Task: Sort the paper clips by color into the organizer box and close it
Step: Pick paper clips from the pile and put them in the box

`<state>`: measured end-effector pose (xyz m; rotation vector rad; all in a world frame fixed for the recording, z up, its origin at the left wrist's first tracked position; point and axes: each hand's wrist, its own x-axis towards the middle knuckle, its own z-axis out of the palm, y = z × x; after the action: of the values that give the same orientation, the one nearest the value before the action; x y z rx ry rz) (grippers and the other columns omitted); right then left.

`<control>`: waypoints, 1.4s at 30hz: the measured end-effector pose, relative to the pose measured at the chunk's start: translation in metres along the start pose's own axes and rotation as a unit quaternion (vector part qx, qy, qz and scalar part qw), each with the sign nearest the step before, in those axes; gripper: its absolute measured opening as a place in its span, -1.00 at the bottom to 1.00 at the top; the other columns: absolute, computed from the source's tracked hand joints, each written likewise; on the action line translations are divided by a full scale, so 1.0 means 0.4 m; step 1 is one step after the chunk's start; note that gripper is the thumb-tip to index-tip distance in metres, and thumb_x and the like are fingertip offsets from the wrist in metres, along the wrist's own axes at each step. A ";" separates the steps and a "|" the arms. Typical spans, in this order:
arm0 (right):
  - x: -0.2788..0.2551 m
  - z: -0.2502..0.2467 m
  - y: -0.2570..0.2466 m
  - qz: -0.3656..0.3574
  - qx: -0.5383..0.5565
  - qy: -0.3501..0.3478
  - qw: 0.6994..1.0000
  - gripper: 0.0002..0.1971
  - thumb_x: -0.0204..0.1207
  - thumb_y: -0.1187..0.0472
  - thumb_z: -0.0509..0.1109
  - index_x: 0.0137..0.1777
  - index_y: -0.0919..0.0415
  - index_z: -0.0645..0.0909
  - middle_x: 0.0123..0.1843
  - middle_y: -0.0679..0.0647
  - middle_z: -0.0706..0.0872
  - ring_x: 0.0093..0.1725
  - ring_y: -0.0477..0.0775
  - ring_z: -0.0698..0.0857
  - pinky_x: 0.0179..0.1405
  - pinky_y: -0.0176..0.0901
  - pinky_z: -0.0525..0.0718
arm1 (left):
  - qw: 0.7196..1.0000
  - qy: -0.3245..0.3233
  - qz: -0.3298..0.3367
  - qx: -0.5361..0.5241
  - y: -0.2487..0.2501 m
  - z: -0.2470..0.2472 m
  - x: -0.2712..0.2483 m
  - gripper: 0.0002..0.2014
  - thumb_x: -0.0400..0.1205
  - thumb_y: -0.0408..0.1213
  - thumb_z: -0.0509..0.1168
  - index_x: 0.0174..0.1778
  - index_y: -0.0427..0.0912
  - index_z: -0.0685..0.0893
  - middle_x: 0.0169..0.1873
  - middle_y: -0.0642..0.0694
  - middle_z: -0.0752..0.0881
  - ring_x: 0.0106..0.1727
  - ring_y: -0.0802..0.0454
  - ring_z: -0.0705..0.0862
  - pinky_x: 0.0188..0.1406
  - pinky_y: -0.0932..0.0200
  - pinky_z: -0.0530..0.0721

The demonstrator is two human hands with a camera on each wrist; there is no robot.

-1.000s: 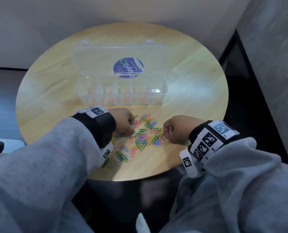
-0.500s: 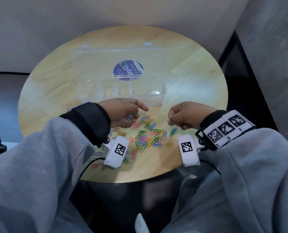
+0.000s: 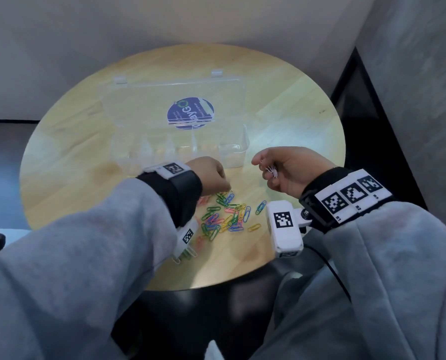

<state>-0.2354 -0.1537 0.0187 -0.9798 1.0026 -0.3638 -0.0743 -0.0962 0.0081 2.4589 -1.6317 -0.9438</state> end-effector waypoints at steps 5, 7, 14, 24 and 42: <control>0.000 -0.006 0.004 0.003 -0.019 0.008 1.000 -0.74 0.51 0.49 0.08 -0.28 0.31 0.56 -0.40 0.07 0.42 -0.54 -0.09 0.43 -0.67 -0.42 0.37 | 0.996 -0.006 0.003 0.093 0.045 0.037 0.025 -0.75 0.50 -0.15 0.38 -0.04 -0.25 0.76 -0.27 -0.13 0.71 -0.41 -0.04 0.59 -0.45 0.25 0.45; 0.001 -0.004 0.005 0.001 -0.029 0.004 1.000 -0.73 0.51 0.50 0.08 -0.29 0.31 0.56 -0.39 0.07 0.44 -0.51 -0.08 0.43 -0.66 -0.42 0.37 | 0.994 -0.006 0.000 0.109 0.050 0.049 0.037 -0.74 0.47 -0.16 0.41 -0.04 -0.24 0.76 -0.18 -0.16 0.77 -0.28 -0.08 0.67 -0.33 0.19 0.51; 0.003 0.003 0.003 0.003 -0.039 0.002 0.999 -0.72 0.54 0.48 0.06 -0.28 0.32 0.55 -0.36 0.09 0.44 -0.47 -0.06 0.41 -0.65 -0.42 0.37 | 0.993 -0.037 -0.024 0.105 0.053 0.062 0.055 -0.82 0.38 -0.29 0.42 -0.12 -0.19 0.77 -0.25 -0.11 0.69 -0.23 -0.10 0.64 -0.26 0.17 0.54; -0.001 0.009 0.001 0.005 -0.049 -0.006 0.999 -0.71 0.59 0.45 0.03 -0.28 0.33 0.53 -0.34 0.11 0.44 -0.45 -0.04 0.39 -0.66 -0.43 0.38 | 0.996 -0.028 -0.014 0.087 0.014 0.061 0.054 -0.81 0.39 -0.27 0.44 -0.09 -0.16 0.71 -0.24 -0.07 0.62 -0.23 -0.07 0.55 -0.28 0.19 0.47; 0.019 0.011 0.001 0.021 0.000 -0.028 0.999 -0.73 0.56 0.49 -0.02 -0.19 0.35 0.50 -0.33 0.16 0.45 -0.40 0.03 0.50 -0.53 -0.35 0.64 | 0.998 -0.051 -0.006 0.037 0.023 0.028 0.036 -0.97 0.47 -0.28 0.39 -0.26 -0.11 0.66 -0.45 0.01 0.57 -0.34 0.00 0.54 -0.44 0.28 0.44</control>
<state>-0.2277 -0.1561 0.0151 -0.9619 0.9705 -0.2989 -0.0837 -0.1094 -0.0044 2.5098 -1.7157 -1.0448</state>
